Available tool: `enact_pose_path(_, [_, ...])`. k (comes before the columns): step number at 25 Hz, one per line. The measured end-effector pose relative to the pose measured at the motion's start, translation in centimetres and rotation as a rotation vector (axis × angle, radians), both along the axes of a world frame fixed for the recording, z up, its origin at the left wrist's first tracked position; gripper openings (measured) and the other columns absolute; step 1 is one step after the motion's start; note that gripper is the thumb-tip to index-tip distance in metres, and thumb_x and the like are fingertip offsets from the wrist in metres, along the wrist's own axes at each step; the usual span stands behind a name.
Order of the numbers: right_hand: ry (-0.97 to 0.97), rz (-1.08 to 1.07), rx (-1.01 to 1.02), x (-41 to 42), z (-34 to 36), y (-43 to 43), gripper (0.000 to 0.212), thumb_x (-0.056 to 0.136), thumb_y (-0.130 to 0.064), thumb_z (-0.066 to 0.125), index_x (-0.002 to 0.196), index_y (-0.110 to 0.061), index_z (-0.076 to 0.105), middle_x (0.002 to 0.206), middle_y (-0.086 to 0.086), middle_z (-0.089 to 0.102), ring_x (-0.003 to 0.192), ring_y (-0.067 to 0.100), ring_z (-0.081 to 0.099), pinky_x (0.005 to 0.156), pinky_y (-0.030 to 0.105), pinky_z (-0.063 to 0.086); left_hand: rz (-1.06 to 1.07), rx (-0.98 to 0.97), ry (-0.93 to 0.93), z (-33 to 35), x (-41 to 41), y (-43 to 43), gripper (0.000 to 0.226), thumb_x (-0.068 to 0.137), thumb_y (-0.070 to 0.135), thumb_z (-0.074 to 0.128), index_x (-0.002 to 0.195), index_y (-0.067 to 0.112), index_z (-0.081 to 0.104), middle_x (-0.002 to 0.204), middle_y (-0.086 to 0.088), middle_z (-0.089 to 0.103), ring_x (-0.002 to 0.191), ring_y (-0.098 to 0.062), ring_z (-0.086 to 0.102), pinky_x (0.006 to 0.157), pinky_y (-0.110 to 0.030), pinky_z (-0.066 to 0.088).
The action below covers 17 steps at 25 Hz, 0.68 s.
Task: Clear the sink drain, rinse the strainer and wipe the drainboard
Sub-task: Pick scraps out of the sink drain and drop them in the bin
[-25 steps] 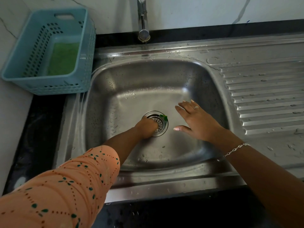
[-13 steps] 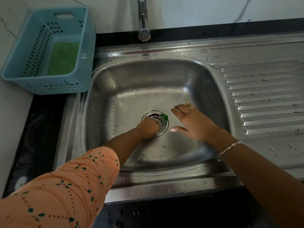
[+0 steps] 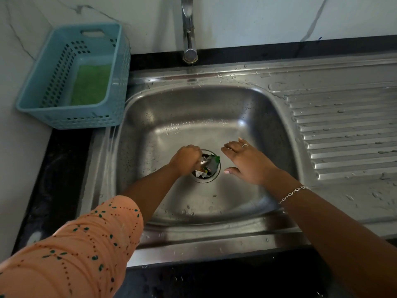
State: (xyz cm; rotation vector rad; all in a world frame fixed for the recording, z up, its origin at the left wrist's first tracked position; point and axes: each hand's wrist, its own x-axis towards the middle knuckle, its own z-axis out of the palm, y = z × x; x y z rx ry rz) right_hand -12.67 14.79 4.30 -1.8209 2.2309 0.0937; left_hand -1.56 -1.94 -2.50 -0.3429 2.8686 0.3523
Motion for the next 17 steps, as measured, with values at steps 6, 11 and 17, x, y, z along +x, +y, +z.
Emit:
enact_pose_path(6, [-0.072, -0.087, -0.064, -0.3, 1.2, -0.4, 0.052, 0.090, -0.027, 0.054, 0.136, -0.008, 0.038, 0.140, 0.011, 0.043, 0.130, 0.029, 0.039, 0.116, 0.033, 0.017, 0.342, 0.354, 0.103, 2.5, 0.8, -0.4, 0.007, 0.074, -0.001, 0.063, 0.080, -0.002, 0.066, 0.091, -0.016, 0.067, 0.081, -0.025, 0.060, 0.068, -0.025, 0.039])
enact_pose_path(11, [-0.224, -0.244, -0.153, -0.8, 3.3, -0.3, 0.047, 0.089, -0.020, 0.057, 0.133, -0.010, 0.044, 0.138, 0.008, 0.046, 0.126, 0.026, 0.044, 0.103, 0.035, 0.036, 0.481, 0.736, 0.213, 5.9, 0.9, 0.4, 0.007, 0.080, -0.006, 0.058, 0.078, -0.006, 0.066, 0.078, -0.011, 0.064, 0.067, -0.014, 0.055, 0.065, -0.022, 0.045])
enact_pose_path(17, [-0.243, -0.193, -0.176, -1.7, 6.6, 0.7, 0.071, 0.078, -0.032, 0.069, 0.138, -0.011, 0.036, 0.144, 0.009, 0.040, 0.131, 0.025, 0.039, 0.104, 0.033, 0.034, 0.668, 1.003, 0.326, 9.5, 0.2, 2.5, 0.023, 0.085, -0.001, 0.054, 0.067, 0.014, 0.060, 0.067, -0.003, 0.056, 0.060, -0.011, 0.051, 0.056, -0.017, 0.048])
